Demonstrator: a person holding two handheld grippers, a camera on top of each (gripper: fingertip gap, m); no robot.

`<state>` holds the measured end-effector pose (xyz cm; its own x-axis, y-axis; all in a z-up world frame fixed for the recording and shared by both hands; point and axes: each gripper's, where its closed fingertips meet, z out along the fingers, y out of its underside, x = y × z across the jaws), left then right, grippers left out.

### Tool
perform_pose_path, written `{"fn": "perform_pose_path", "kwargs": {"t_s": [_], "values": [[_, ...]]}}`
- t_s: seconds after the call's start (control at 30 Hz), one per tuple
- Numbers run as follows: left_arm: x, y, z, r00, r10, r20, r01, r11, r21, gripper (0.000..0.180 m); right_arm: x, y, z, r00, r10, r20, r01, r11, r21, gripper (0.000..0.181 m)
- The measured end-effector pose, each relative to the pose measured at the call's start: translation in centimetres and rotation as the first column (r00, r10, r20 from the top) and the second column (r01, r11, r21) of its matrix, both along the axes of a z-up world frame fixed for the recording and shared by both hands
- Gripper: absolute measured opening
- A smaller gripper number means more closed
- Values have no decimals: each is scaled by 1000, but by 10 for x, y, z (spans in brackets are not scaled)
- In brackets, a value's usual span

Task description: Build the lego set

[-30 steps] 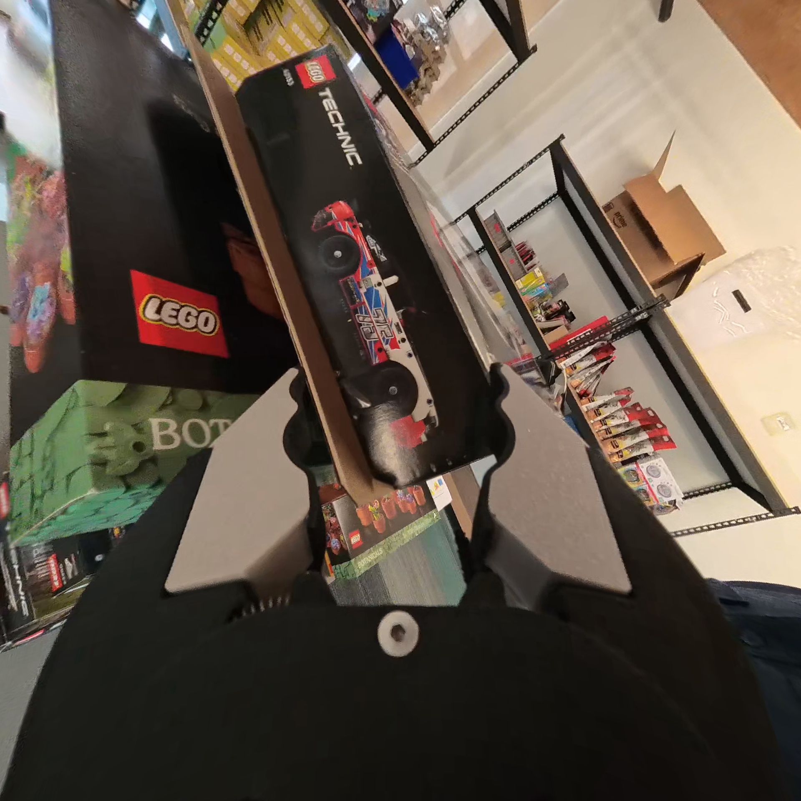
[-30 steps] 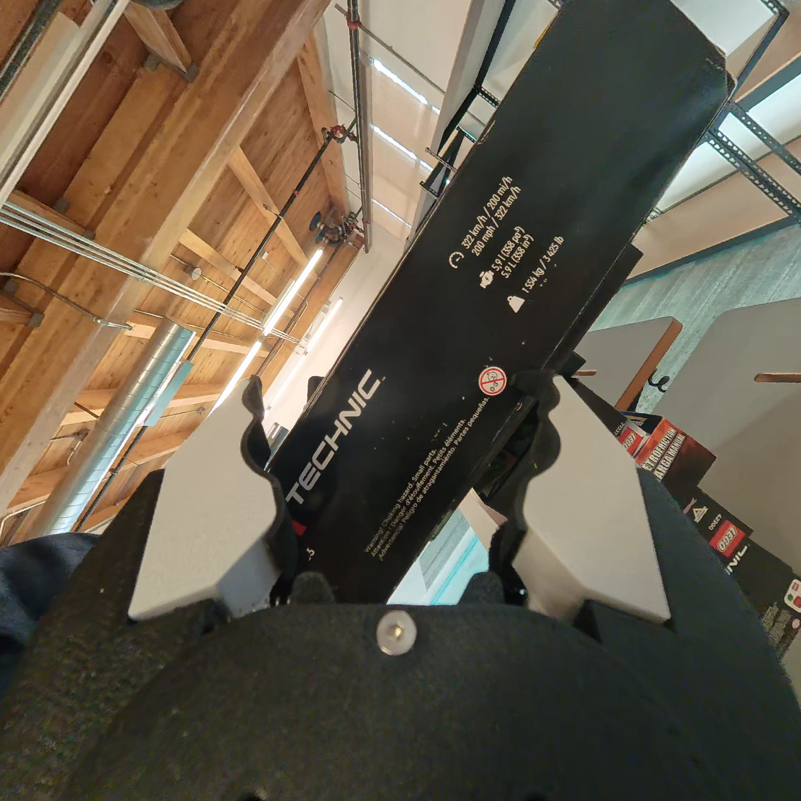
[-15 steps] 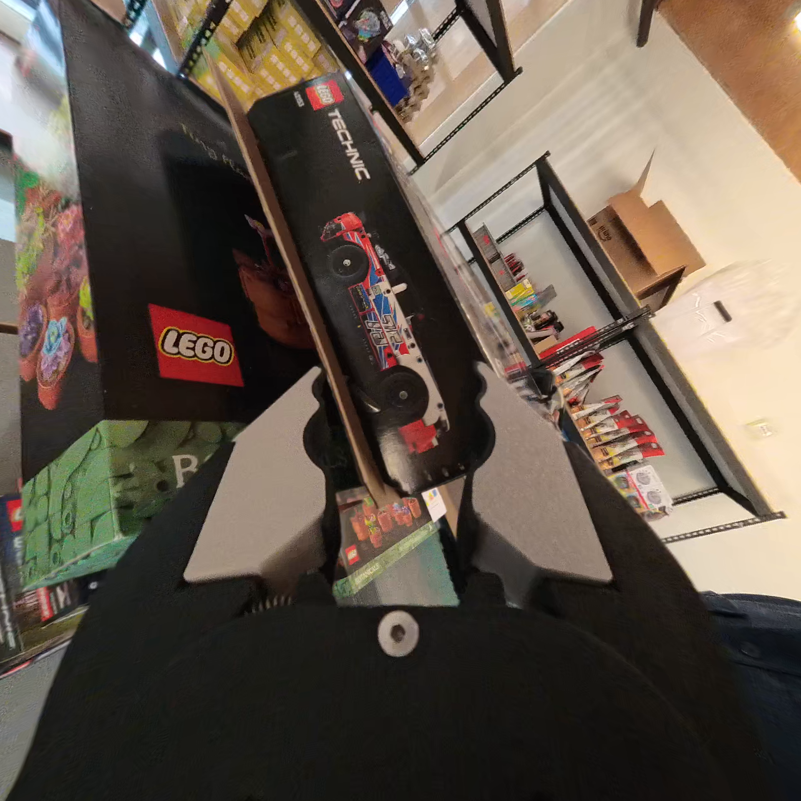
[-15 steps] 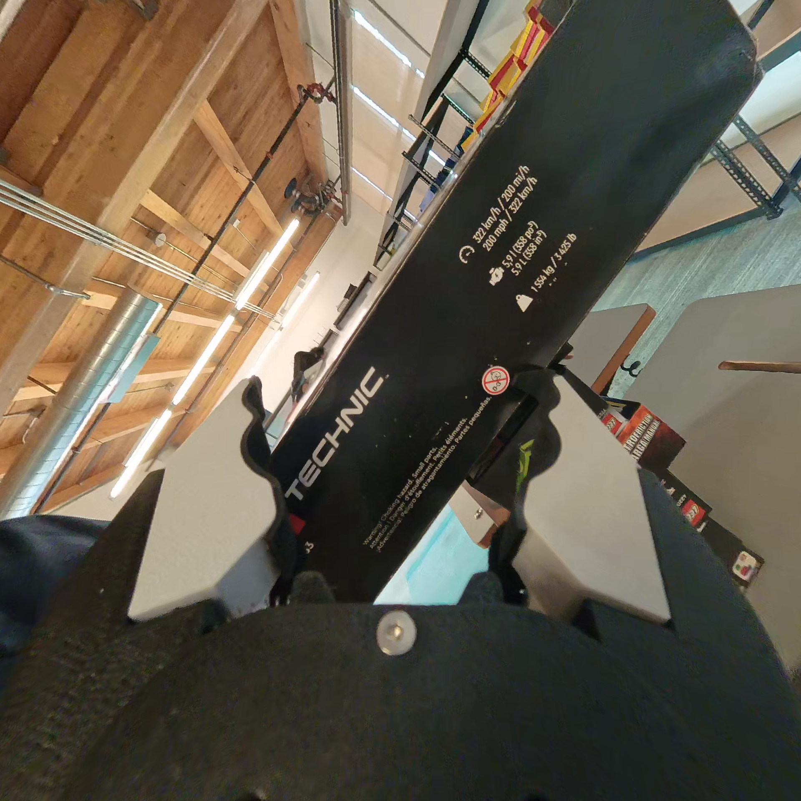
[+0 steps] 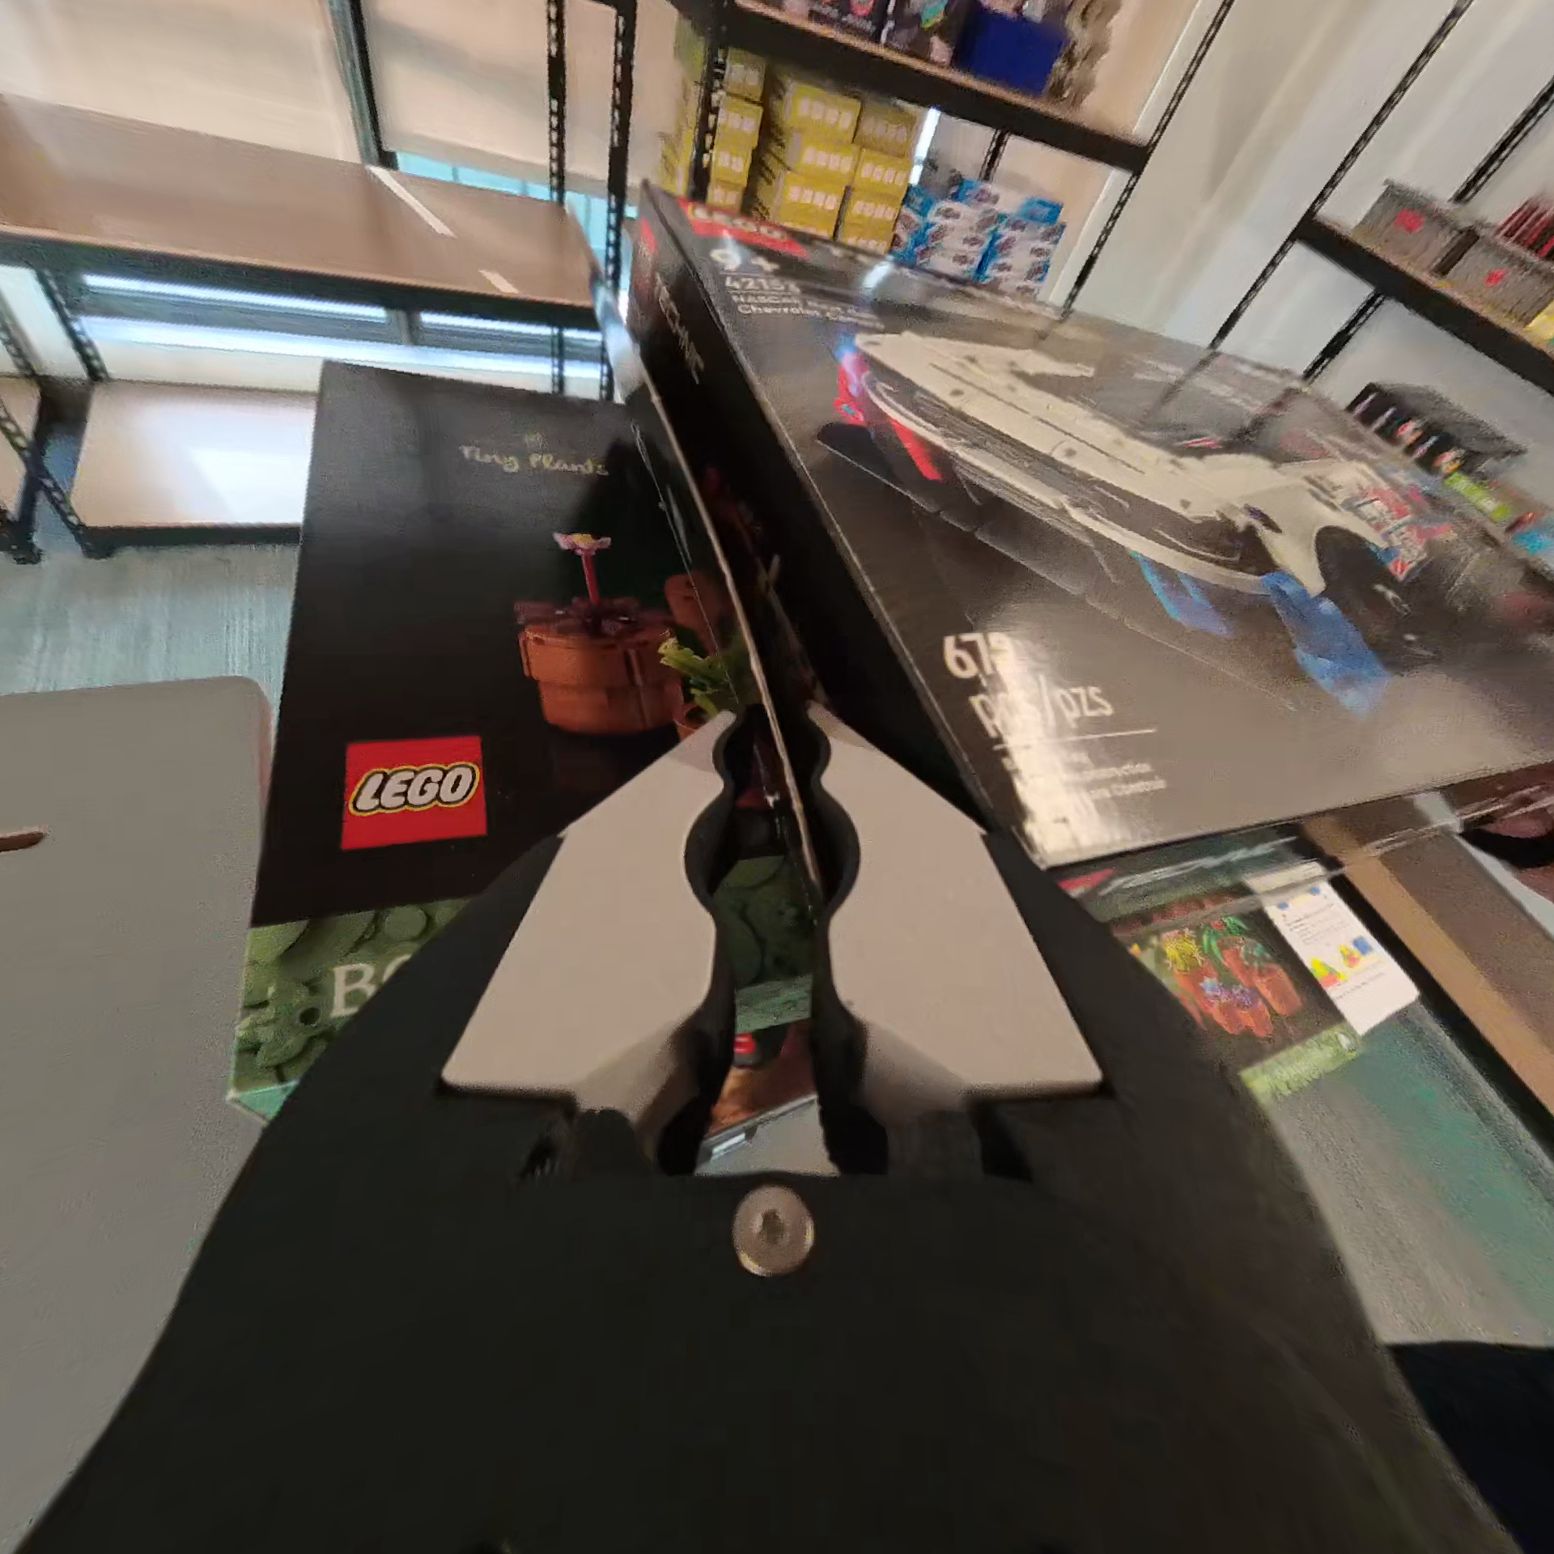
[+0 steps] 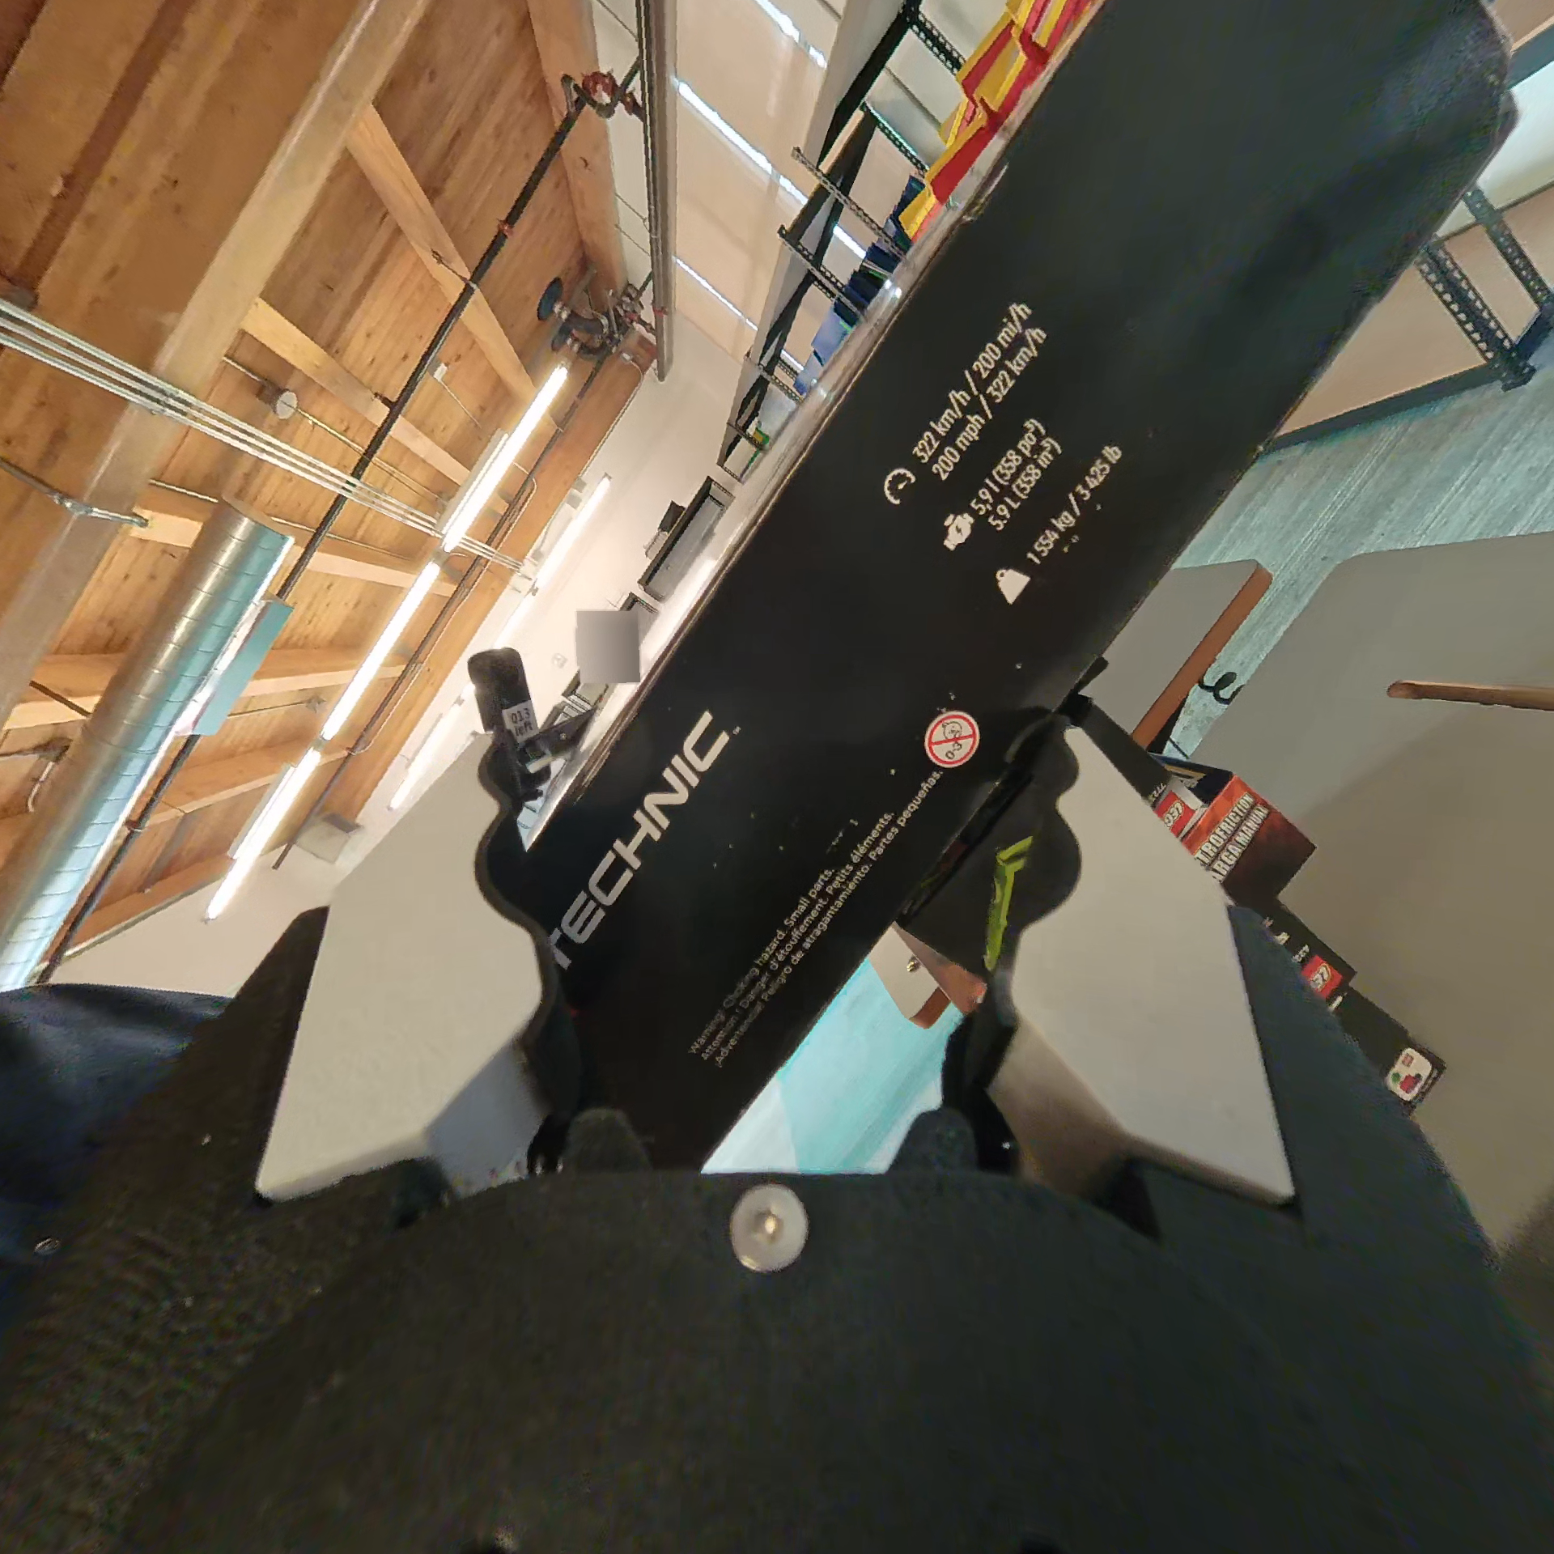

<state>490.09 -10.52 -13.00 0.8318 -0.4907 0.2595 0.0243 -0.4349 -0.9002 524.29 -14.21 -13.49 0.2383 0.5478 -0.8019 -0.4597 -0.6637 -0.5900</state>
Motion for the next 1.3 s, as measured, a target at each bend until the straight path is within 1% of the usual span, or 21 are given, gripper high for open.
{"fn": "perform_pose_path", "kwargs": {"t_s": [0.03, 0.1, 0.17, 0.23, 0.27, 0.3, 0.33, 0.37, 0.4, 0.43, 0.5, 0.53, 0.57, 0.6, 0.67, 0.7, 0.77, 0.83, 0.93, 1.13, 1.3], "values": [[1, 1, 0, 999, -7, 32, 8, 1000, -14, 7, 1, 0, -1, 1000, 0, 1, 0, 1000, -2, 121], [3, -1, 7, 982, -53, 183, 58, 998, -22, 12, 3, 1, -3, 1000, 4, -8, -4, 1000, -7, 120], [3, -5, 9, 966, -87, 245, 94, 996, -15, 16, 4, 0, -4, 1000, 9, -15, -10, 1000, -10, 119], [2, -10, 19, 919, -140, 369, 148, 989, 5, 23, 4, -1, -6, 1000, 17, -22, -17, 1000, -15, 119], [1, -14, 24, 876, -186, 445, 200, 980, 17, 31, 5, -1, -7, 1000, 17, -26, -17, 1000, -18, 118], [1, -20, 32, 808, -246, 535, 268, 963, 39, 43, 6, -1, -7, 999, 14, -32, -14, 1000, -17, 118], [2, -26, 40, 719, -303, 625, 346, 936, 56, 53, 6, 0, -6, 999, 12, -38, -12, 1000, -12, 117], [6, -28, 40, 665, -320, 675, 400, 916, 40, 61, 6, 0, -3, 999, 12, -41, -12, 1000, 0, 115], [12, -28, 36, 670, -325, 668, 417, 909, 24, 60, 6, 0, -1, 999, 15, -34, -14, 1000, 9, 113], [17, -26, 37, 688, -322, 651, 406, 913, 23, 71, 4, 0, 1, 1000, 21, -14, -20, 1000, 15, 113], [21, -26, 43, 697, -332, 635, 412, 911, 25, 83, 2, 2, -2, 999, 22, 28, -23, 1000, 8, 116], [22, -23, 41, 718, -319, 619, 403, 915, 4, 78, 2, 4, -2, 1000, 23, 16, -23, 1000, 5, 117], [22, -18, 35, 766, -290, 574, 374, 927, -31, 66, 3, 5, -2, 1000, 22, 2, -22, 1000, 1, 117], [23, -16, 33, 789, -273, 550, 360, 931, -54, 62, 3, 6, -2, 1000, 22, -2, -22, 1000, -2, 117], [24, -12, 33, 793, -236, 562, 346, 933, -97, 60, 4, 7, -3, 1000, 21, -5, -22, 1000, -7, 118], [25, -11, 34, 797, -226, 560, 335, 937, -100, 60, 4, 7, -3, 1000, 19, -9, -19, 1000, -6, 118], [29, -9, 35, 827, -207, 523, 289, 954, -79, 65, 3, 7, -3, 1000, 18, -9, -18, 1000, -2, 118], [32, -7, 35, 850, -183, 494, 248, 966, -69, 63, 5, 7, -2, 1000, 10, -17, -10, 1000, 3, 118], [38, -9, 39, 835, -192, 515, 248, 968, -42, 62, 12, 5, 1, 999, -5, -48, 6, 1000, 15, 118], [52, -19, 50, 826, -222, 518, 241, 970, 32, 62, 25, -9, 0, 999, -11, -42, 13, 999, 50, 117], [82, -30, 65, 827, -289, 482, 282, 955, 89, 63, 51, -29, -1, 996, -46, -73, 52, 995, 88, 117]]}}
